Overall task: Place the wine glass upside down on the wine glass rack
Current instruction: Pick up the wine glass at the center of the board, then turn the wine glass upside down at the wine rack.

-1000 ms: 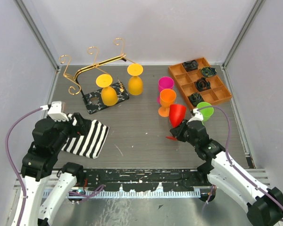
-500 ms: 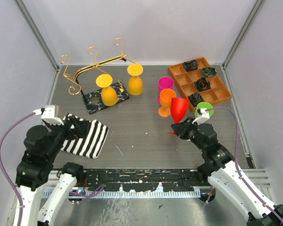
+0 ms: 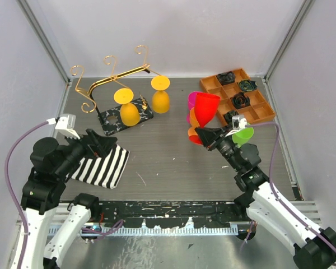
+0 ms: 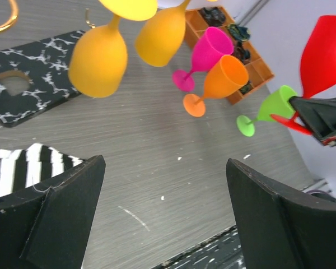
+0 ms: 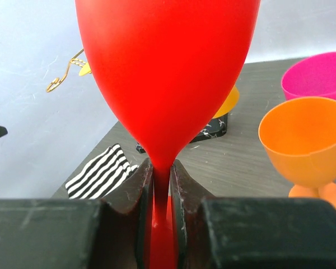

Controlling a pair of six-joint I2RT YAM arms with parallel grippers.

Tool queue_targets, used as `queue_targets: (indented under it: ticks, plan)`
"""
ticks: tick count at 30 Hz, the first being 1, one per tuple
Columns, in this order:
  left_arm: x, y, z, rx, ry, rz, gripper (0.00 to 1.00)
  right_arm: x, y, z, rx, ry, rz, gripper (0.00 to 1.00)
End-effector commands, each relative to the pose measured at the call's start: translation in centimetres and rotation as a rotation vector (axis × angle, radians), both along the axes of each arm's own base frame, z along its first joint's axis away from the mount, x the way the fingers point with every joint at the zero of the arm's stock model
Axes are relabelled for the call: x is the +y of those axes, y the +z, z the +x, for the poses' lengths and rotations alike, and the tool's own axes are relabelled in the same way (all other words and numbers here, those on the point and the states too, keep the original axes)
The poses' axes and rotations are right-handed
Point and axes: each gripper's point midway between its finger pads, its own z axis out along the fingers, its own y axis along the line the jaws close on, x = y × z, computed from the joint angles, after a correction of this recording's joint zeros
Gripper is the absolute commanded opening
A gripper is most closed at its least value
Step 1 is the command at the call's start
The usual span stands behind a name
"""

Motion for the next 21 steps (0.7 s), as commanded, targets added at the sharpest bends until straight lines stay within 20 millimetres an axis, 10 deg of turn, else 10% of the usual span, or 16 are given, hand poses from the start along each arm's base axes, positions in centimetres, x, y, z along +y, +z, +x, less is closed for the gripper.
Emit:
queue_targets:
  ticks: [1,21]
  plan:
    - [-2.7,3.0,0.5,-0.046,-0.099,-0.16,0.96,0.6,4.0,-0.2,-0.248,0.029,0.039,0.01]
    - [-14.7,4.5,3.2,-0.05,-0.244,-0.366,0.91,2.8,10.8,-0.2,-0.691,0.112,0.24,0.01]
